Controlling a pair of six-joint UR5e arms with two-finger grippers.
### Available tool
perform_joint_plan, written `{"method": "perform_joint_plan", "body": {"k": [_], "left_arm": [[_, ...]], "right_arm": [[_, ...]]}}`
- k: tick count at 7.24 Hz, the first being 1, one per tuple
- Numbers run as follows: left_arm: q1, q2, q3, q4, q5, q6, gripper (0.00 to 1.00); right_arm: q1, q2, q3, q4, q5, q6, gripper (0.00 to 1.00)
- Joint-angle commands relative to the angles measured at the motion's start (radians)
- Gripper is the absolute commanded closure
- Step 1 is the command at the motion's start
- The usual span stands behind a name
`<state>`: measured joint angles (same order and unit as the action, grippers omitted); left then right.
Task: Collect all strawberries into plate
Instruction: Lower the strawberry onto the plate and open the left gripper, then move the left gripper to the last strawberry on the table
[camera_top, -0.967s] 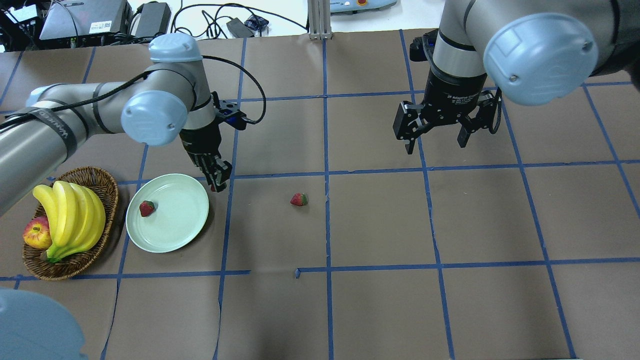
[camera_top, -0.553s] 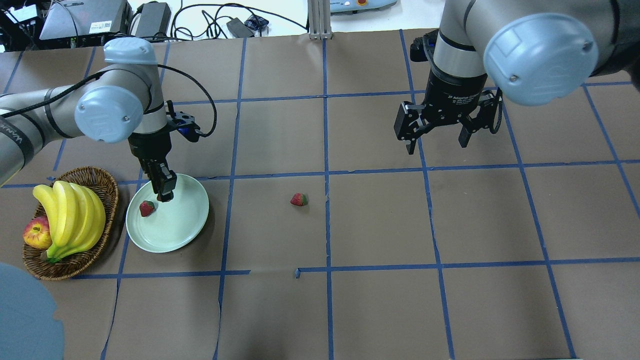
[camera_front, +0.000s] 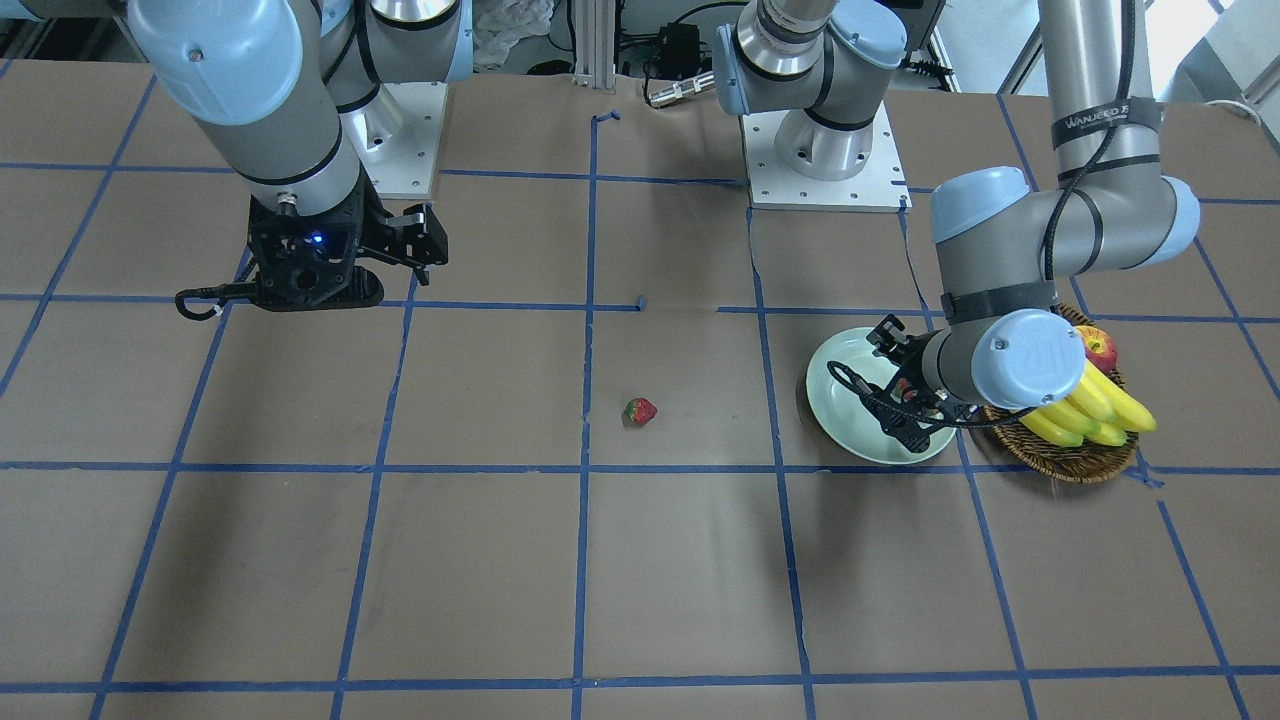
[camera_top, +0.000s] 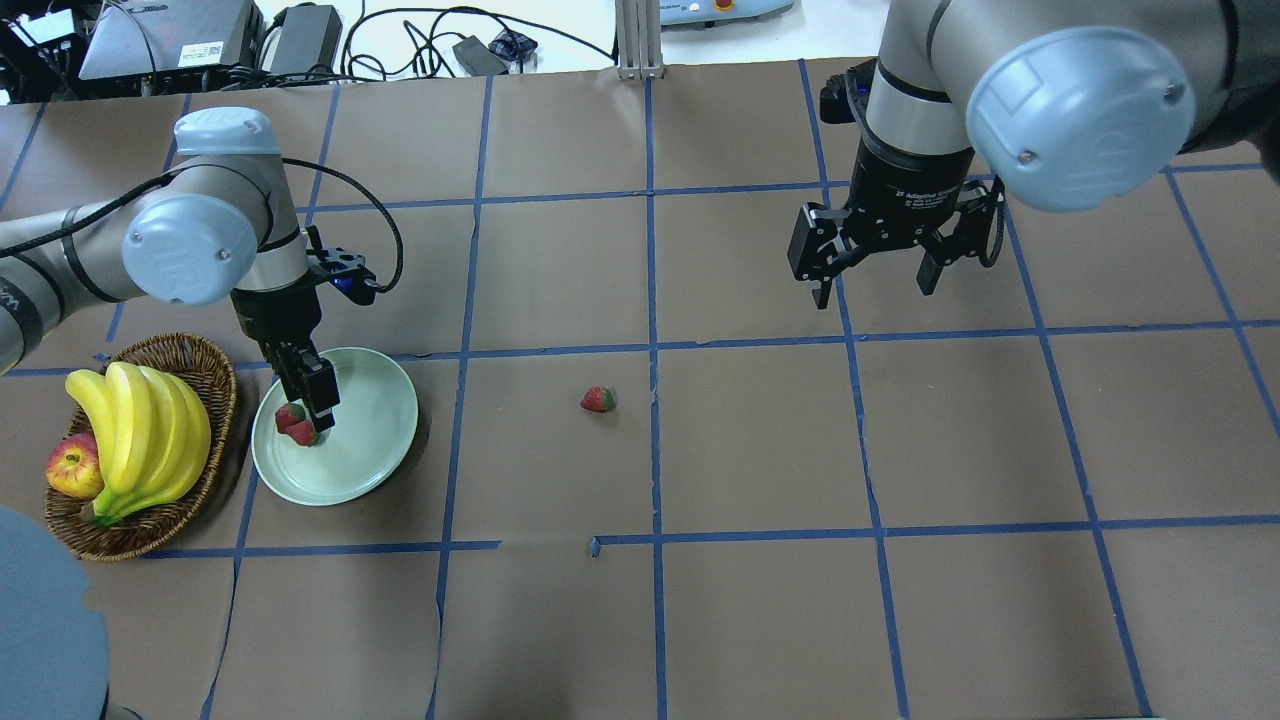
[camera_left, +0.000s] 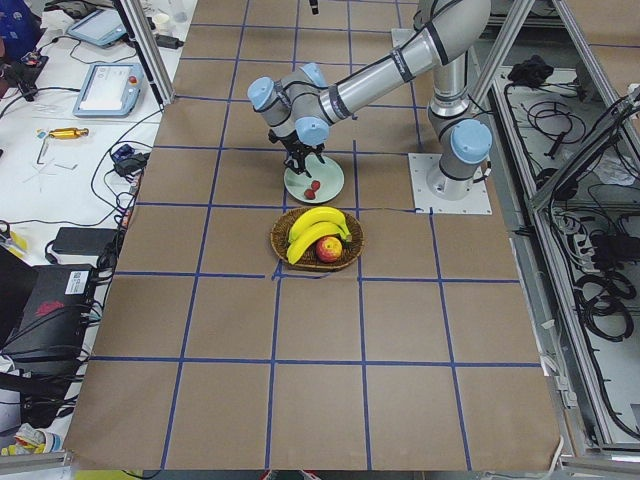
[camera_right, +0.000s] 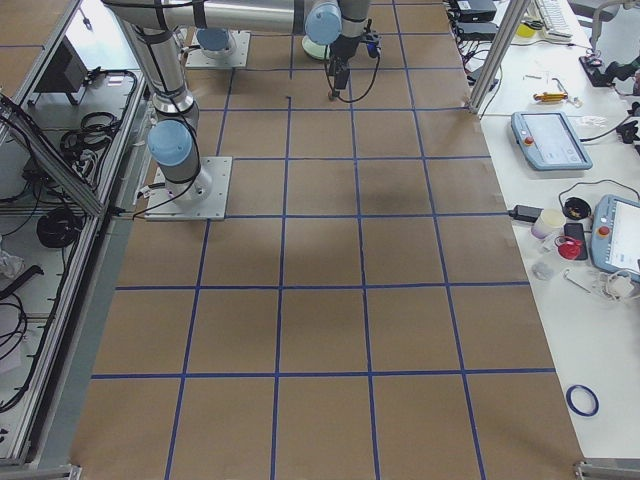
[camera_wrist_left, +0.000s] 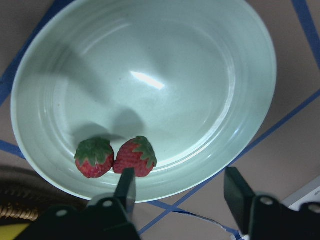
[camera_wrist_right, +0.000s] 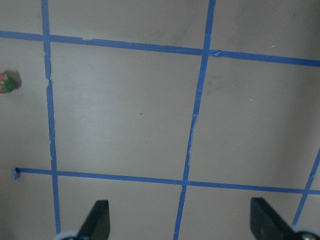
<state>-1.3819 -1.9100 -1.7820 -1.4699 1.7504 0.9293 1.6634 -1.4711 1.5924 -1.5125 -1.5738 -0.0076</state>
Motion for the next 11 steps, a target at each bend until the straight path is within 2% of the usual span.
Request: {"method": "perform_joint_plan", "body": {"k": [1,2,4,6,7,8,9,11], "left_arm": [[-0.038,0.017,0.062,0.002,-0.131,-0.103,0.0],[-0.096,0.009,0.09,0.002,-0.203,-0.253,0.0],[-0.202,-0.007,0.09,0.032,-0.218,-0.457,0.0],[-0.296,-0.026,0.085,0.104,-0.238,-0.552,0.0],[-0.337,-0.05,0.081,0.213,-0.262,-0.544,0.0],[-0.35,-0.076,0.075,0.241,-0.347,-0.499,0.0],[-0.377,-0.093,0.072,0.234,-0.376,-0.393,0.0],[-0.405,-0.121,0.041,0.24,-0.377,-0.353,0.0]], "right_arm": [[-0.001,0.0,0.0,0.0,0.0,0.001,0.0],[0.001,0.0,0.0,0.0,0.0,0.002,0.0],[0.001,0.0,0.0,0.0,0.0,0.002,0.0],[-0.001,0.0,0.0,0.0,0.0,0.002,0.0],[-0.001,0.0,0.0,0.0,0.0,0.002,0.0],[0.001,0.0,0.0,0.0,0.0,0.002,0.0],[-0.001,0.0,0.0,0.0,0.0,0.003,0.0],[-0.001,0.0,0.0,0.0,0.0,0.003,0.0]]}}
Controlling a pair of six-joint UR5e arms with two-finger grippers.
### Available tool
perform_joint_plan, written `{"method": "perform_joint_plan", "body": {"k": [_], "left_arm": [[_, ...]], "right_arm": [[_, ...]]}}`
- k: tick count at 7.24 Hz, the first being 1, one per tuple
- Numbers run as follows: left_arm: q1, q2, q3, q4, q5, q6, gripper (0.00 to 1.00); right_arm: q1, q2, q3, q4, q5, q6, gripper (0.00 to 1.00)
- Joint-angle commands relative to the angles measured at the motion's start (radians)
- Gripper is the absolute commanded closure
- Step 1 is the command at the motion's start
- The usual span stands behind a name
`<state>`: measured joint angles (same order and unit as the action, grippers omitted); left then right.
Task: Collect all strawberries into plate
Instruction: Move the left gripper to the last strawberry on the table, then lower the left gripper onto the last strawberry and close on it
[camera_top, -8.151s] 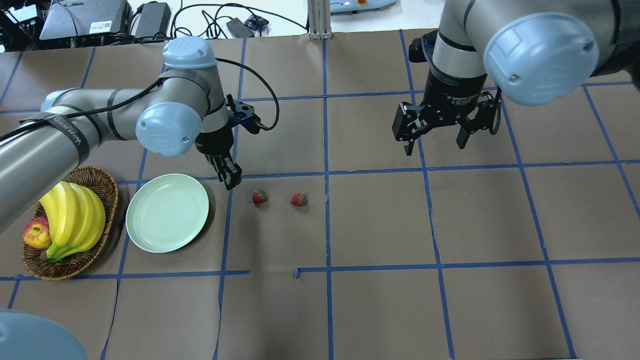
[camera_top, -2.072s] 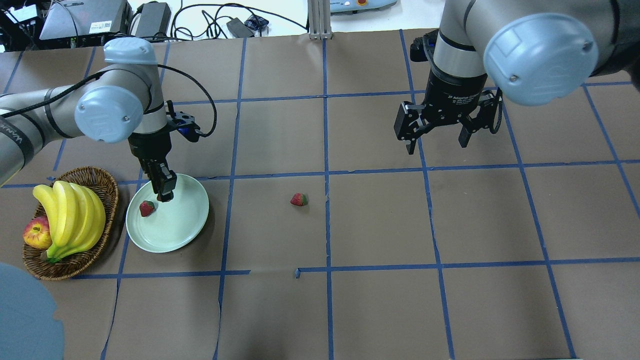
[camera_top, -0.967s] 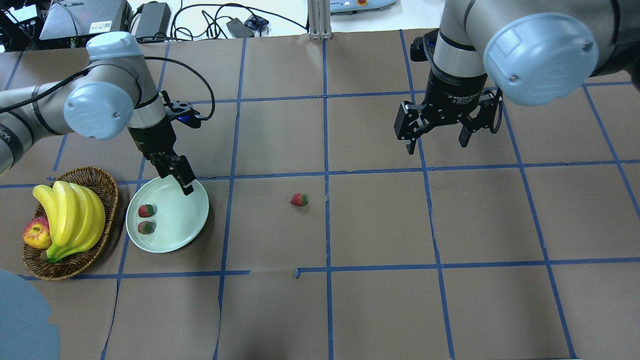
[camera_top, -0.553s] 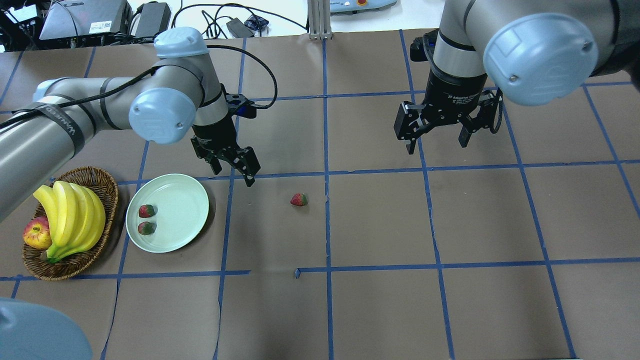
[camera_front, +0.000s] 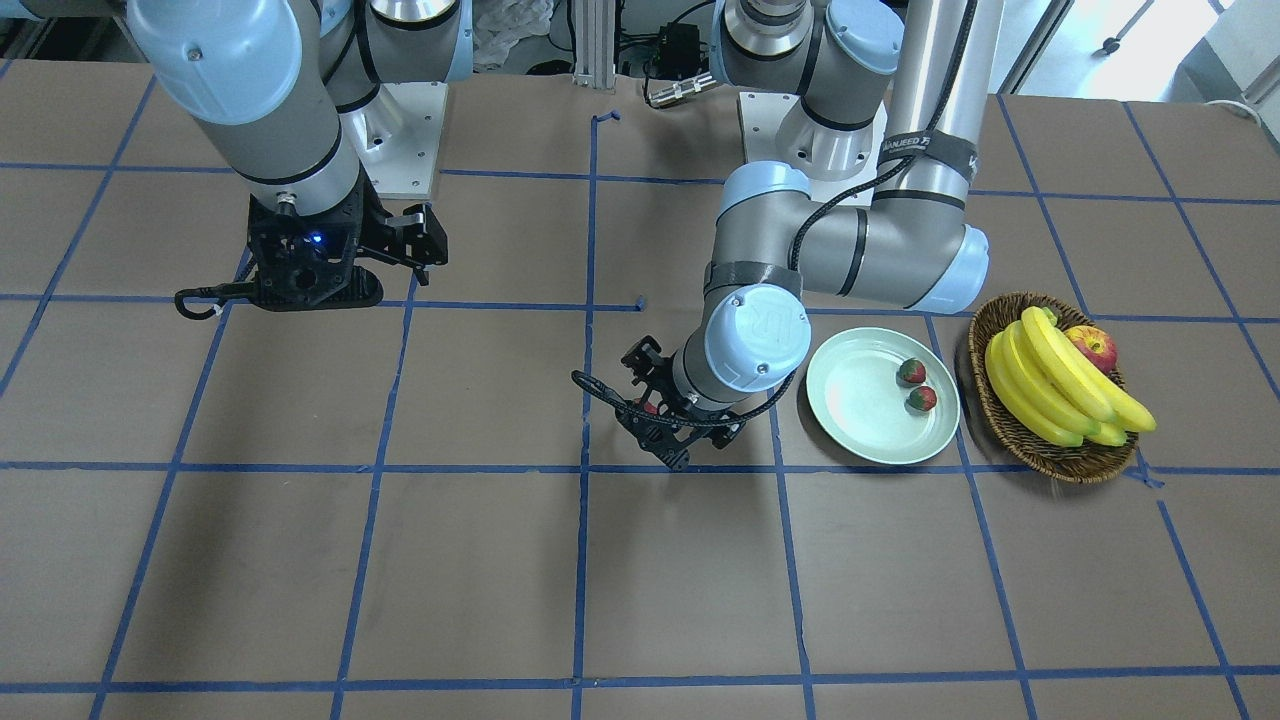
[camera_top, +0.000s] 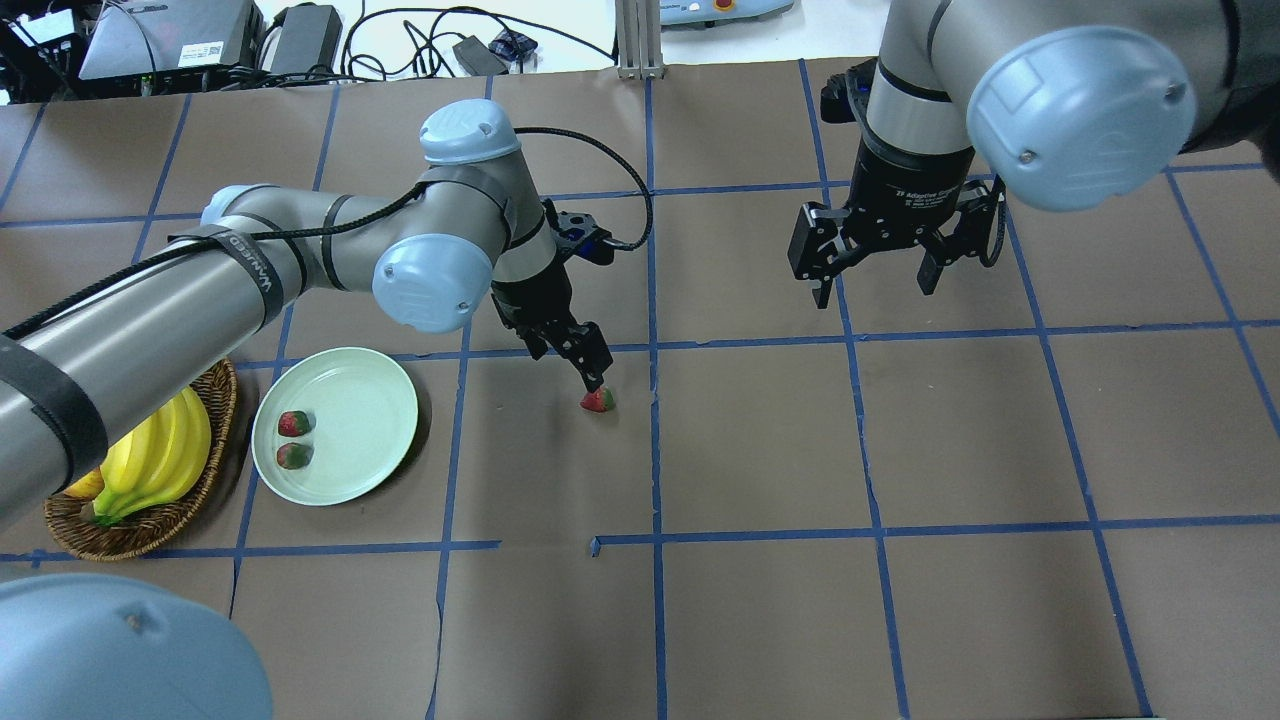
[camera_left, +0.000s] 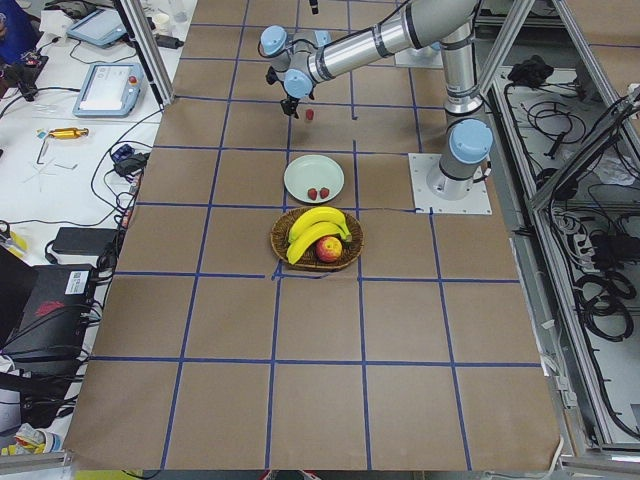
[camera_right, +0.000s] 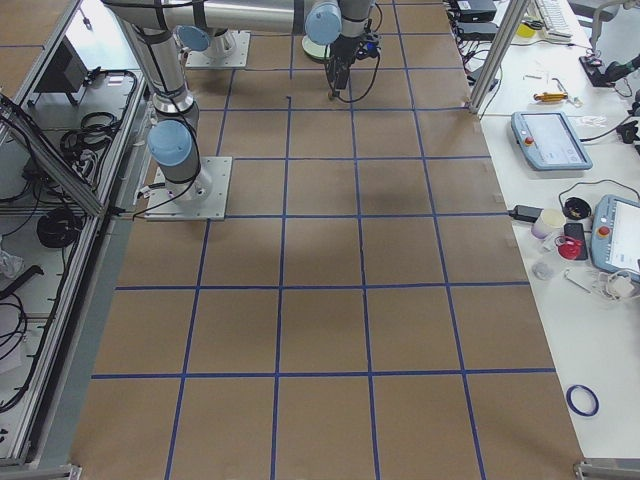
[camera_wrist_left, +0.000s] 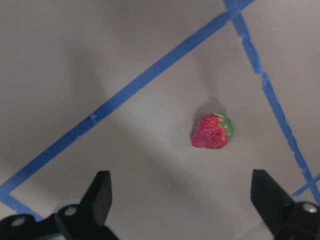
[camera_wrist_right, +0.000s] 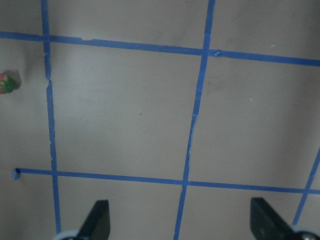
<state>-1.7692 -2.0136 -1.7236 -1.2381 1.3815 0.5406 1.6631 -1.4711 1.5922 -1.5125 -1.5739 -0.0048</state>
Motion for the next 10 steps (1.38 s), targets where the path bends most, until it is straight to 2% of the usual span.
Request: {"method": "perform_joint_plan", "body": {"k": [1,4,5,7,8,10], "left_arm": [[-0.018,-0.019,-0.022,0.002,-0.007,0.079,0.08],[-0.027,-0.025,-0.047,0.002,-0.009,0.084,0.1],[-0.03,-0.03,-0.047,0.011,-0.007,0.082,0.15],[-0.033,-0.039,-0.045,0.051,-0.009,0.081,0.18],[-0.033,-0.04,-0.045,0.051,-0.009,0.081,0.27],[-0.036,-0.04,-0.045,0.049,-0.007,0.078,0.66]], "right_arm": [[0.0,0.0,0.0,0.0,0.0,0.0,0.0],[0.0,0.0,0.002,0.0,0.0,0.002,0.0],[0.0,0.0,0.002,0.002,0.0,0.003,0.0],[0.001,0.0,0.003,0.0,0.0,0.003,0.0],[0.0,0.0,0.002,0.0,0.0,0.005,0.0],[0.001,0.002,0.003,0.0,0.002,0.005,0.0]]}}
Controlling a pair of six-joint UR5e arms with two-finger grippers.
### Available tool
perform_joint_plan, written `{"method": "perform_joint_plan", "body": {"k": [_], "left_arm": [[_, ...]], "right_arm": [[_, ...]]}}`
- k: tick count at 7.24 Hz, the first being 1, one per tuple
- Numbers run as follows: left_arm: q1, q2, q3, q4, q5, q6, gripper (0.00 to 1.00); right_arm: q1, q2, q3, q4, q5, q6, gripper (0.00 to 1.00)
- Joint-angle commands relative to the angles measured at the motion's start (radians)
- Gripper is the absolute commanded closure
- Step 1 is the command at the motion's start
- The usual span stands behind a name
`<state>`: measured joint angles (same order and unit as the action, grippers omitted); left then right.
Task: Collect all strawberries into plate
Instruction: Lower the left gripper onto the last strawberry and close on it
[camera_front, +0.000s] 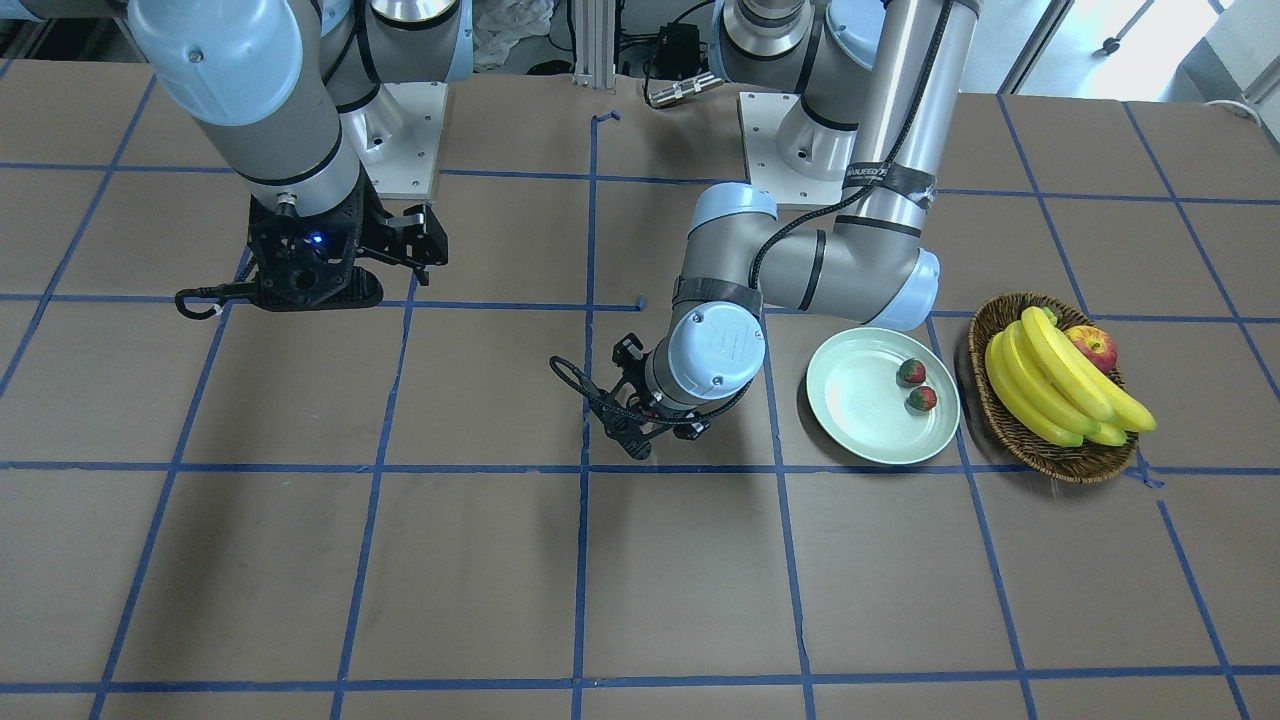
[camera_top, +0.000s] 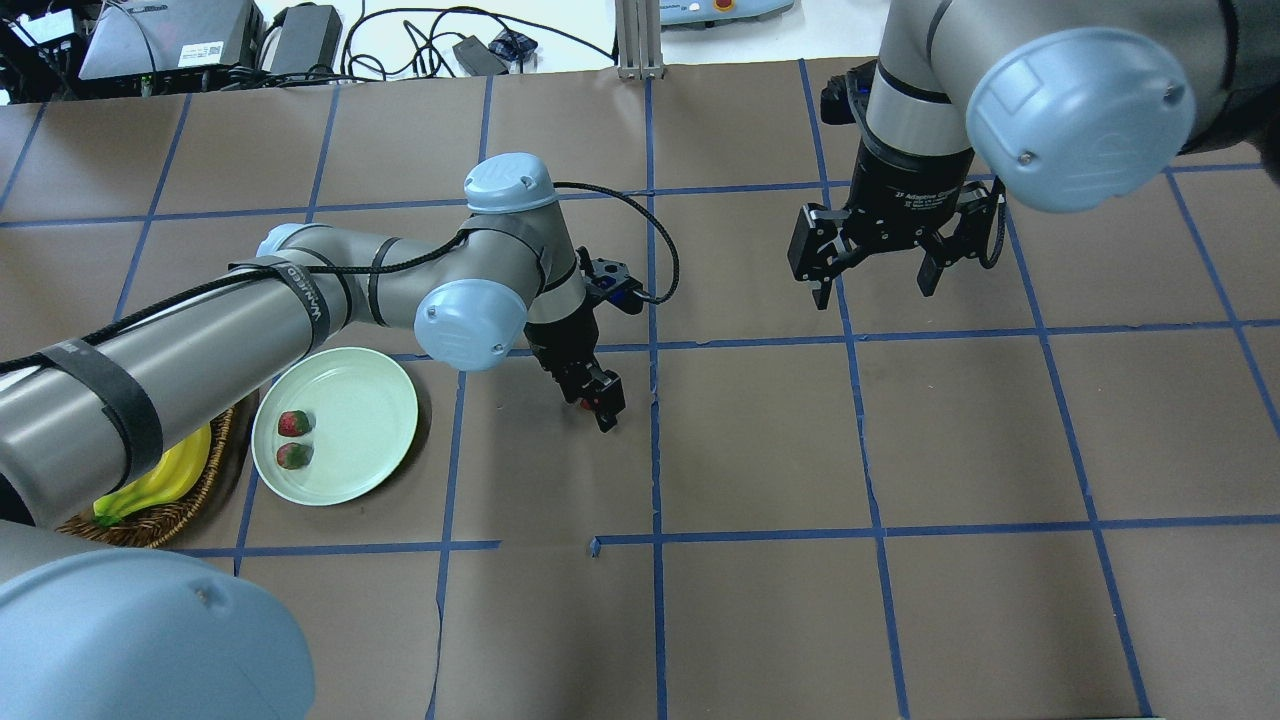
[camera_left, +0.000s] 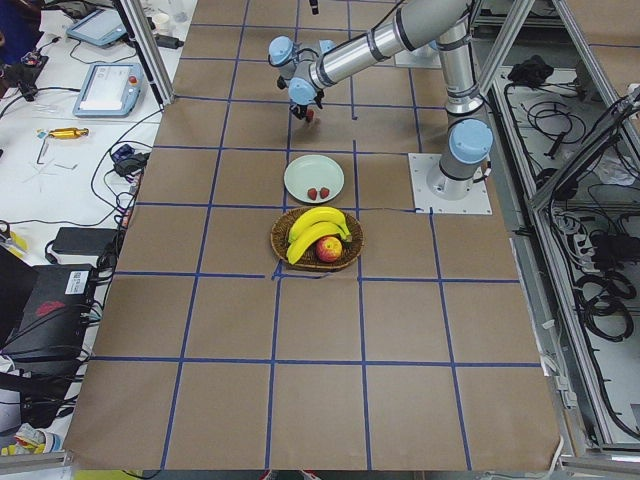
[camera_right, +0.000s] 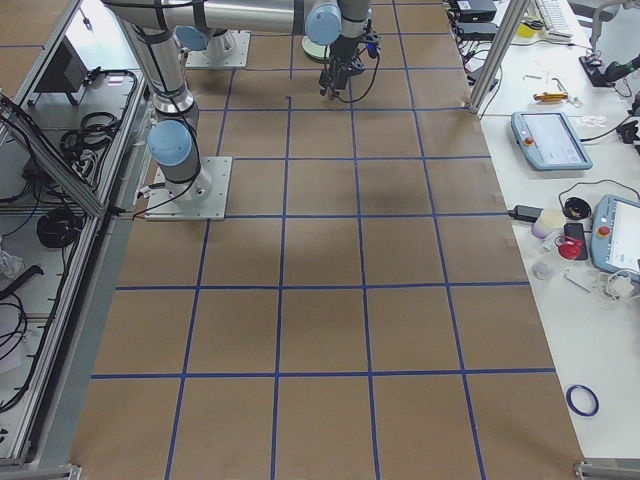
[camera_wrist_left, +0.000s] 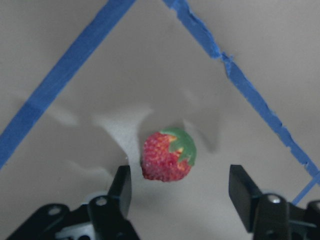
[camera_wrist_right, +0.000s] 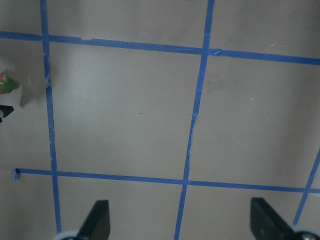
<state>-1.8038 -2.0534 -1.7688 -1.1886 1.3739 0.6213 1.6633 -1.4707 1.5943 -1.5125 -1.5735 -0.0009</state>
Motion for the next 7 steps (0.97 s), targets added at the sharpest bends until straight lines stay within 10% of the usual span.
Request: {"method": "perform_joint_plan", "body": {"k": [1,7], "left_arm": [[-0.002,0.004,0.0,0.001,0.005,-0.002,1.0],[0.021,0.079,0.029,-0.017,0.178,0.061,1.0]], "right_arm": [[0.0,0.001,-0.001,0.001,0.0,0.001,0.0],[0.0,0.001,-0.002,-0.002,-0.002,-0.001,0.0]]}}
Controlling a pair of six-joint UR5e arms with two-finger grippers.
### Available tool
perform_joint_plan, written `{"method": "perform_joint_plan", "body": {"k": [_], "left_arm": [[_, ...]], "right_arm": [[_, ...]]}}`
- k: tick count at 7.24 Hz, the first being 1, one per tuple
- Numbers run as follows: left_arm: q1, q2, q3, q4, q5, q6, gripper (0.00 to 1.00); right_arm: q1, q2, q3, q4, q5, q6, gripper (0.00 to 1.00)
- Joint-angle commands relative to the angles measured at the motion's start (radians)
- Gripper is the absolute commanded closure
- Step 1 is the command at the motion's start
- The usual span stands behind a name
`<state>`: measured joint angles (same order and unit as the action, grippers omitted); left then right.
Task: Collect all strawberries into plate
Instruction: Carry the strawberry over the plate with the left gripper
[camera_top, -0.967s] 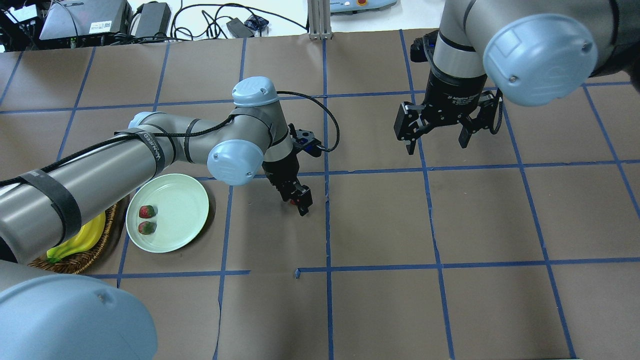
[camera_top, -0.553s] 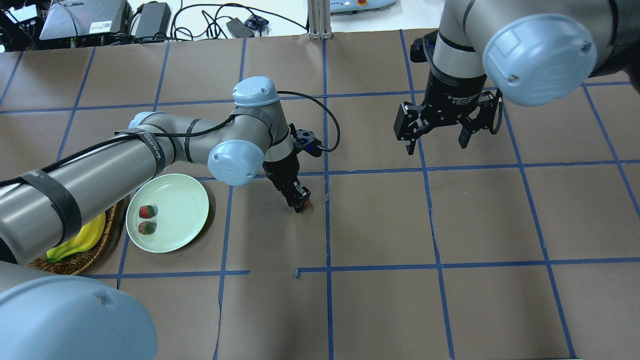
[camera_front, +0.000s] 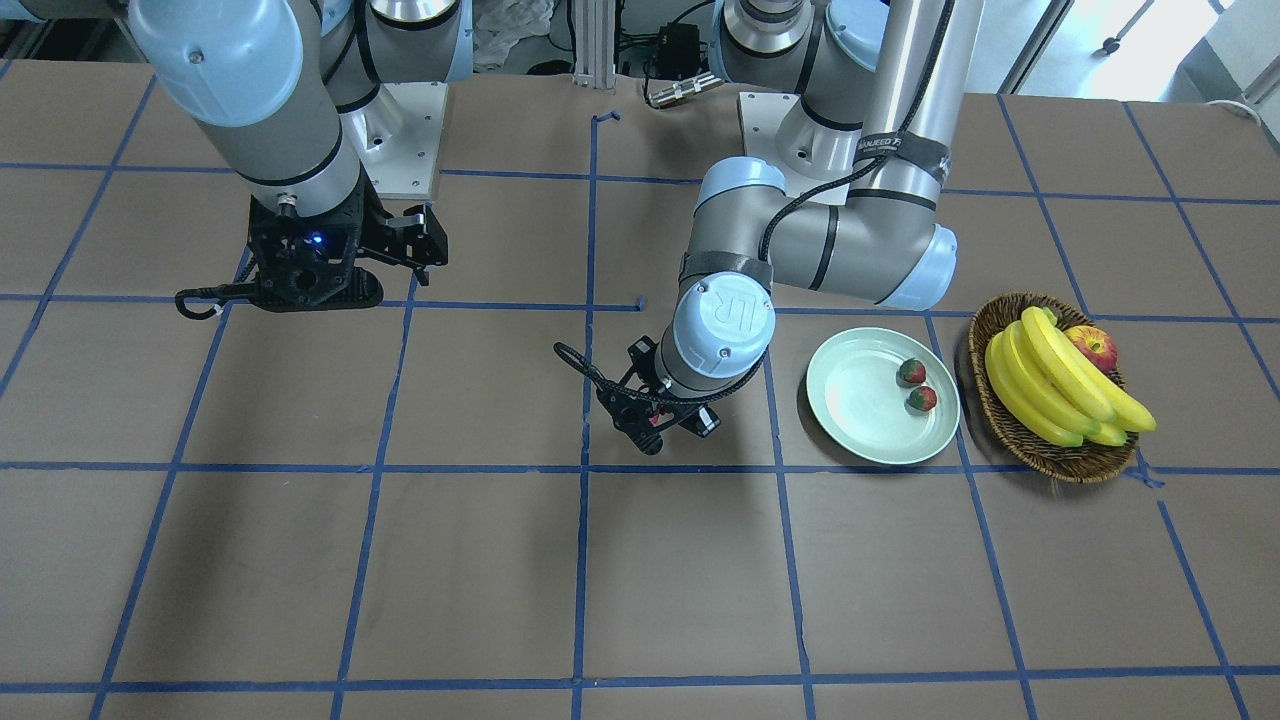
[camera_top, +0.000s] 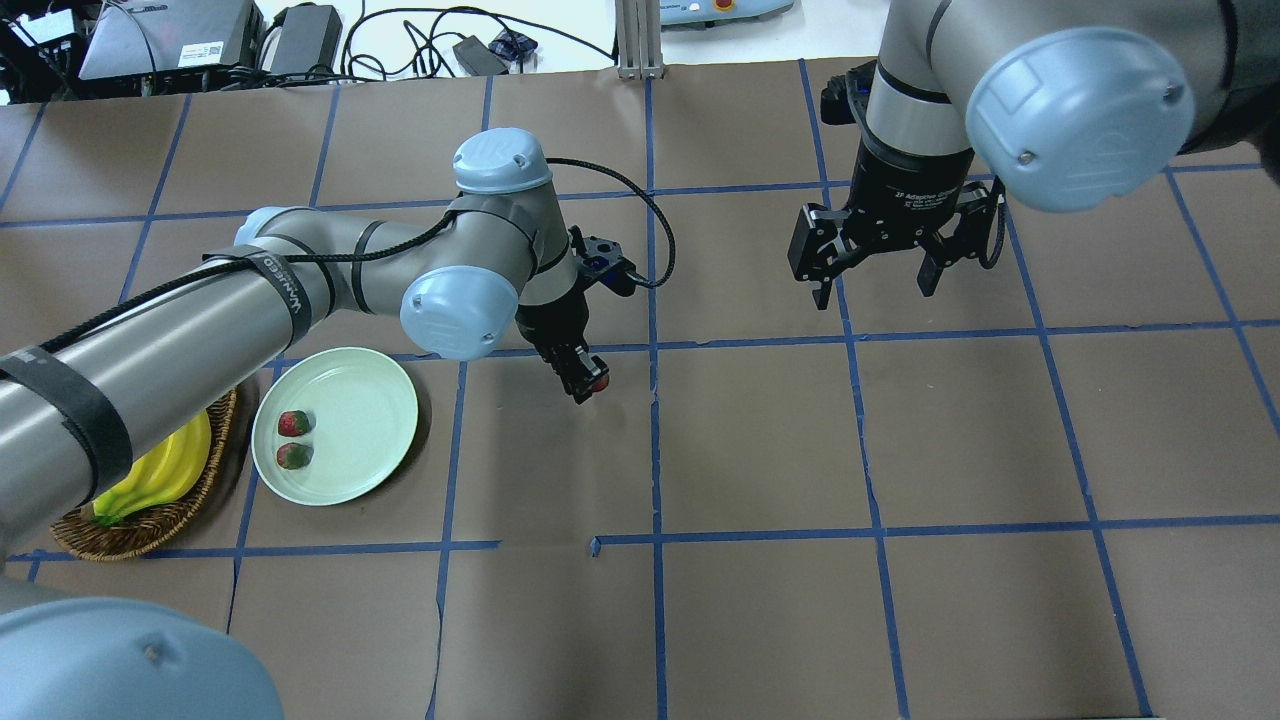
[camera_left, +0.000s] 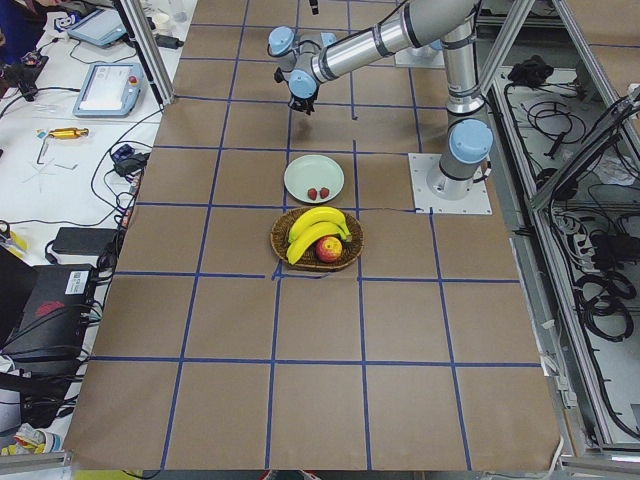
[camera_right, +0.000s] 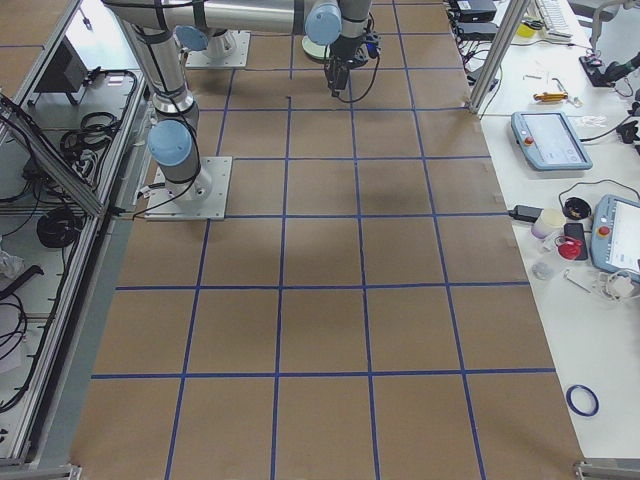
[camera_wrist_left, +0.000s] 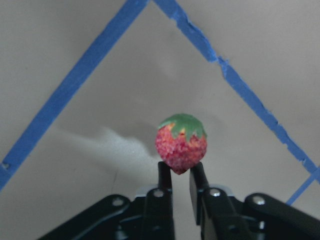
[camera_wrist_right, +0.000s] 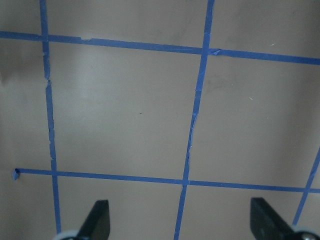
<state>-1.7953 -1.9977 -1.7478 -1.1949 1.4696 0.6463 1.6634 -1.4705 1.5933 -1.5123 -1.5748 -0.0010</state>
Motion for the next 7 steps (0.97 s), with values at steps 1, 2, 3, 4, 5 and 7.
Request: {"method": "perform_joint_plan", "body": {"k": [1,2,3,4,5,7], "left_arm": [[0.057,0.045,0.007,-0.047,0.09,0.056,1.0],[0.124,0.072,0.007,-0.101,0.127,0.096,1.0],[0.196,0.094,-0.001,-0.123,0.197,0.196,1.0],[0.265,0.106,-0.006,-0.136,0.26,0.257,1.0],[0.322,0.109,-0.007,-0.184,0.318,0.298,1.0],[0.385,0.097,-0.045,-0.206,0.388,0.349,1.0]], "right_arm": [[-0.001,-0.001,-0.003,-0.002,-0.002,-0.002,0.0],[-0.001,-0.001,-0.001,0.0,-0.043,-0.008,0.0],[-0.001,0.001,-0.001,0.001,-0.048,-0.008,0.0],[-0.001,0.001,-0.001,0.001,-0.048,-0.008,0.0],[-0.001,-0.001,0.0,0.001,-0.048,-0.008,0.0],[-0.001,-0.001,0.0,0.001,-0.047,-0.004,0.0]]}}
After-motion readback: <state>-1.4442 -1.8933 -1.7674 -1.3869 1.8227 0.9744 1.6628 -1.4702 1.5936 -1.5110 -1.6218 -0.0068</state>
